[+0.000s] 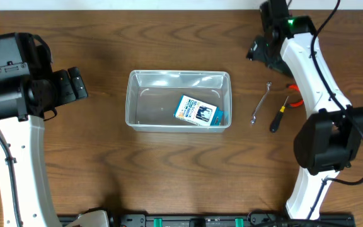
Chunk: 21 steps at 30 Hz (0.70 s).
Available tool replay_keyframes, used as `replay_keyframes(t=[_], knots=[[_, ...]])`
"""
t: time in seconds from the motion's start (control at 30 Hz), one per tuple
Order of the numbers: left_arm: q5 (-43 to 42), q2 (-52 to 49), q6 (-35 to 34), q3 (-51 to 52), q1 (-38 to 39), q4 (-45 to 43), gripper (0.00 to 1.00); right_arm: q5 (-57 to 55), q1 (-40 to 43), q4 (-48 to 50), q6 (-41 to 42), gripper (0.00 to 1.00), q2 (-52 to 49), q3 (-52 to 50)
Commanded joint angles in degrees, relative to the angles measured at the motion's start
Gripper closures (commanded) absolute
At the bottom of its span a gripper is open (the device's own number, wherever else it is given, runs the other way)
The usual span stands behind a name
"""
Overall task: Pack container
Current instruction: 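Open the right gripper and lift away from the container, then lower the right gripper onto the silver wrench and grasp it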
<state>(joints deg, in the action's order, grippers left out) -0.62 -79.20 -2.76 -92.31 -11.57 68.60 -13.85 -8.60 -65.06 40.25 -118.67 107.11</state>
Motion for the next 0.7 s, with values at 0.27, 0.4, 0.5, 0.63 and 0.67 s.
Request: replay_keyframes(t=[0.27,0.4,0.5,0.63,0.67], knots=[[0.9,-0.22,-0.09,0.26,-0.26,0.17,0.02,3.26,0.57,10.6,2.32,0.01,-0.72,-16.92],[0.9,-0.22,-0.09,0.26,-0.26,0.17,0.02,5.86,1.31,14.49,2.32,0.01,-0.72,-21.44],[0.9,-0.22,-0.09,0.26,-0.26,0.17,0.02,7.5,1.64,16.94,1.38,0.01,-0.72,-23.8],[0.9,-0.22,-0.09,0.26,-0.26,0.17,0.02,8.98,1.66,18.62,0.39,0.01,-0.72,-25.33],[0.9,-0.22,-0.09,0.26,-0.26,0.17,0.02,8.98,1.68,18.69,0.39,0.01,-0.72,-25.59]])
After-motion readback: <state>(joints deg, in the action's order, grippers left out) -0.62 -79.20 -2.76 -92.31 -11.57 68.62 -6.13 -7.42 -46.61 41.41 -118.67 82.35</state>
